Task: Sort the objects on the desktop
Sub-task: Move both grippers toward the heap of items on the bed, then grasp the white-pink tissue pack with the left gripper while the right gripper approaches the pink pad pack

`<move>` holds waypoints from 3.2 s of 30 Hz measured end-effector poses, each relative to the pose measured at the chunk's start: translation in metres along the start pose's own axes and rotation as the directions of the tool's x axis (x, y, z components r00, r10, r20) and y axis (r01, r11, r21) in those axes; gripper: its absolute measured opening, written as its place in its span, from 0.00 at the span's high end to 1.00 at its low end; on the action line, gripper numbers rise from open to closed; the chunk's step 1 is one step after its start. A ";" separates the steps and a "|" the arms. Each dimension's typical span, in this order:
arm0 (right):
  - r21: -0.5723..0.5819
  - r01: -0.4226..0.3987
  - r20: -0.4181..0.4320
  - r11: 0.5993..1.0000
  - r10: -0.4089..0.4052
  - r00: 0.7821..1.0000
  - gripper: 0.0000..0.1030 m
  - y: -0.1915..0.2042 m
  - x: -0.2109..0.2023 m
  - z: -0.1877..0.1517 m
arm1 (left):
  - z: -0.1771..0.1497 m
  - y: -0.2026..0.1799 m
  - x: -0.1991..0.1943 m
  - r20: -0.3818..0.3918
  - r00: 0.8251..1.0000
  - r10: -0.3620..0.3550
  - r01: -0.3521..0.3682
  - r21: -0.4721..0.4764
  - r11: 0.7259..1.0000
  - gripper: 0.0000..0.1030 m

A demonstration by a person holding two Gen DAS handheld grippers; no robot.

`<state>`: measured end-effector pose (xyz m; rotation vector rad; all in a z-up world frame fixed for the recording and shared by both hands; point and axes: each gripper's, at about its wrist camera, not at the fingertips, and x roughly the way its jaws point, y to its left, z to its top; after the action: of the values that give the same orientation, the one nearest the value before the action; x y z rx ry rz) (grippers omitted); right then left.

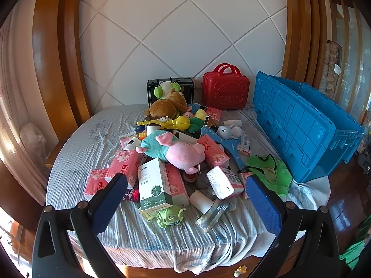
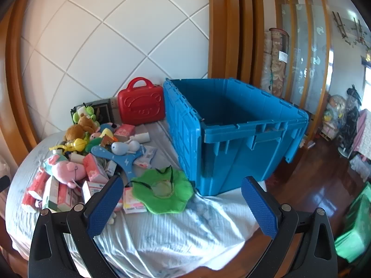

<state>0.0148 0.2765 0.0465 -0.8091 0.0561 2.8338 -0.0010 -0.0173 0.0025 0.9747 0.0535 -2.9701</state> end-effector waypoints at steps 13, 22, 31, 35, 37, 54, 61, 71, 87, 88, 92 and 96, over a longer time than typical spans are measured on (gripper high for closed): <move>0.014 0.012 -0.003 1.000 -0.012 1.000 0.00 -0.004 -0.004 0.001 | -0.001 0.001 -0.003 0.004 1.000 0.000 0.000 -0.001 1.000 0.00; 0.017 0.027 -0.011 0.999 -0.027 1.000 0.00 -0.004 -0.006 -0.002 | -0.003 0.006 -0.004 -0.002 1.000 -0.002 0.002 0.000 1.000 0.00; 0.023 0.040 -0.026 0.999 -0.039 0.999 0.00 -0.002 -0.006 -0.005 | -0.004 0.009 -0.003 -0.005 1.000 -0.007 0.007 -0.002 1.000 0.00; 0.017 0.051 -0.027 0.999 -0.050 0.998 0.00 0.000 -0.007 -0.005 | -0.004 0.011 -0.002 -0.006 1.000 -0.011 0.011 0.002 1.000 0.00; 0.015 0.055 -0.030 0.998 -0.055 0.998 0.00 0.001 -0.007 -0.005 | -0.005 0.012 -0.001 -0.006 1.000 -0.011 0.011 0.008 1.000 0.00; -0.018 -0.062 -0.289 0.998 0.055 0.956 0.00 0.034 0.054 -0.059 | -0.059 0.027 0.087 -0.156 0.982 -0.106 0.108 0.001 0.994 0.00; -0.071 -0.147 -0.356 0.987 0.113 0.928 0.00 0.043 0.123 -0.058 | -0.089 -0.005 0.149 -0.300 0.949 -0.102 0.092 -0.046 0.995 0.00; -0.165 -0.307 -0.510 0.937 0.186 0.840 0.00 0.053 0.232 -0.080 | -0.101 -0.038 0.206 -0.403 0.915 0.004 -0.046 -0.095 0.994 0.02; -0.124 -0.350 -0.567 0.929 0.223 0.793 0.00 0.067 0.273 -0.086 | -0.053 -0.073 0.273 -0.456 0.881 -0.129 0.057 -0.167 0.984 0.07; -0.116 -0.351 -0.572 0.929 0.227 0.788 0.00 0.069 0.276 -0.088 | -0.055 -0.076 0.281 -0.468 0.875 -0.121 0.054 -0.155 0.986 0.07; -0.091 -0.362 -0.595 0.928 0.241 0.767 0.00 0.084 0.293 -0.100 | -0.064 -0.085 0.293 -0.445 0.893 -0.065 0.047 -0.052 0.998 0.05; -0.063 -0.373 -0.613 0.926 0.259 0.746 0.00 0.099 0.310 -0.113 | -0.065 -0.097 0.285 -0.365 0.931 0.007 0.032 0.101 0.994 0.02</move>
<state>-0.2038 0.2239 -0.2148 -1.8824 0.0250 2.7692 -0.1943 0.0809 -0.2164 1.5334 -0.0951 -2.7816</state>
